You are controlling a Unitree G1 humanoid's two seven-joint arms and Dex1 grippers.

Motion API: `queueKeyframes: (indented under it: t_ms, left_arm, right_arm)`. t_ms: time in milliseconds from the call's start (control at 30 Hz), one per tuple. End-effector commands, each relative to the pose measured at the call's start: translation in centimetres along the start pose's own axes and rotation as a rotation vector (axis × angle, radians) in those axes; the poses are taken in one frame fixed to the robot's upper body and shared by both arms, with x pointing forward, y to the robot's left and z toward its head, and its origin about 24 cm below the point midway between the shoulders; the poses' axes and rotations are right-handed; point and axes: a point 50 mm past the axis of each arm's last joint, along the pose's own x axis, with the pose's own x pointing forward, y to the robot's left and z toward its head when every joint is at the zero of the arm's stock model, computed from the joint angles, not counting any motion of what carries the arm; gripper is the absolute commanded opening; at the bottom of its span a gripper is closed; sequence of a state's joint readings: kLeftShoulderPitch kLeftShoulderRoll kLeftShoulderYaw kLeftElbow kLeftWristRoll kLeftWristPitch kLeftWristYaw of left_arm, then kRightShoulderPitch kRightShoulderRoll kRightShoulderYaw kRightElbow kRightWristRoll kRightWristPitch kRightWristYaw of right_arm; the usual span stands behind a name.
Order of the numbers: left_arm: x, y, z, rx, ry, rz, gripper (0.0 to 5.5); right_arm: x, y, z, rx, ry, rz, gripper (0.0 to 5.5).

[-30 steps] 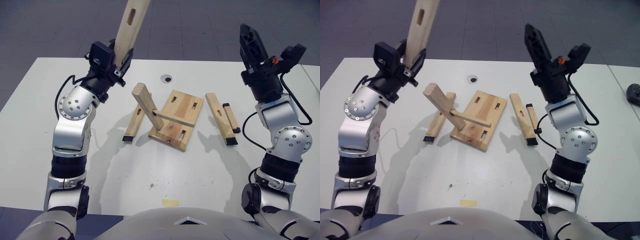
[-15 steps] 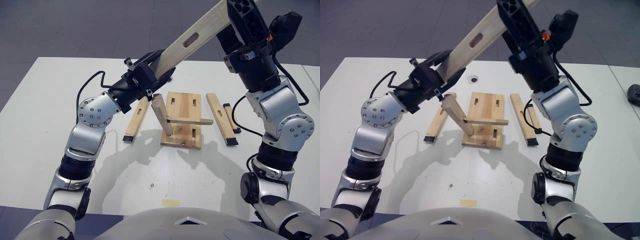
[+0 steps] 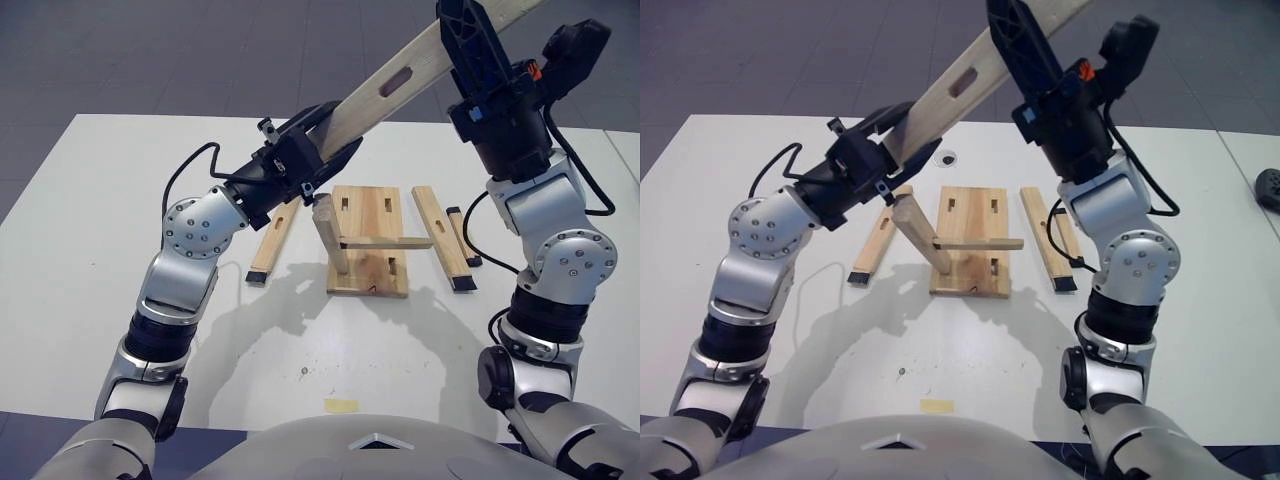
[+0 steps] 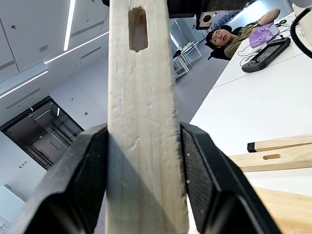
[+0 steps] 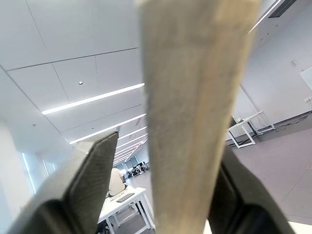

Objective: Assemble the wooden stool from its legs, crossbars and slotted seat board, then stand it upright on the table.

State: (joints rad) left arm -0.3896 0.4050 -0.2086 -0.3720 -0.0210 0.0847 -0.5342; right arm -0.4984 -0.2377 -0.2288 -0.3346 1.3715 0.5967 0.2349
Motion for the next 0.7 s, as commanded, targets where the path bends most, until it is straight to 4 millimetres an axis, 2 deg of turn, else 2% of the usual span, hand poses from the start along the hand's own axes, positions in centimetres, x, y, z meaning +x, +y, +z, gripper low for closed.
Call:
queueKeyframes:
  t_ms: [33,200,400,433,500,633,700]
  left_arm:
    - [-0.1,-0.4,0.0,-0.002,0.008,-0.019,2.07]
    - [0.0,-0.4,0.1,-0.007,0.004,-0.019,2.06]
    - [-0.1,-0.3,0.2,-0.026,0.001,-0.017,2.06]
    - [-0.2,0.0,0.2,-0.055,-0.004,-0.010,2.43]
    - [-0.8,1.3,0.6,-0.163,-0.033,0.025,2.72]
    - [-2.5,5.5,2.0,-0.404,-0.132,0.093,3.38]
    - [-3.1,6.0,2.3,-0.497,-0.147,0.034,3.72]
  right_arm:
    - [-0.2,0.4,0.3,0.014,-0.026,0.022,2.06]
    - [-0.3,0.3,0.3,0.019,-0.031,0.013,1.20]
    - [-0.4,0.0,0.6,0.024,-0.069,-0.005,1.08]
    - [-0.4,-0.2,0.8,0.018,-0.083,-0.015,1.08]
    - [-0.5,-0.7,1.4,-0.007,-0.129,-0.060,1.01]
    - [-1.1,-2.1,3.4,-0.083,-0.240,-0.181,1.01]
    - [-1.5,-2.7,4.1,-0.122,-0.275,-0.231,1.01]
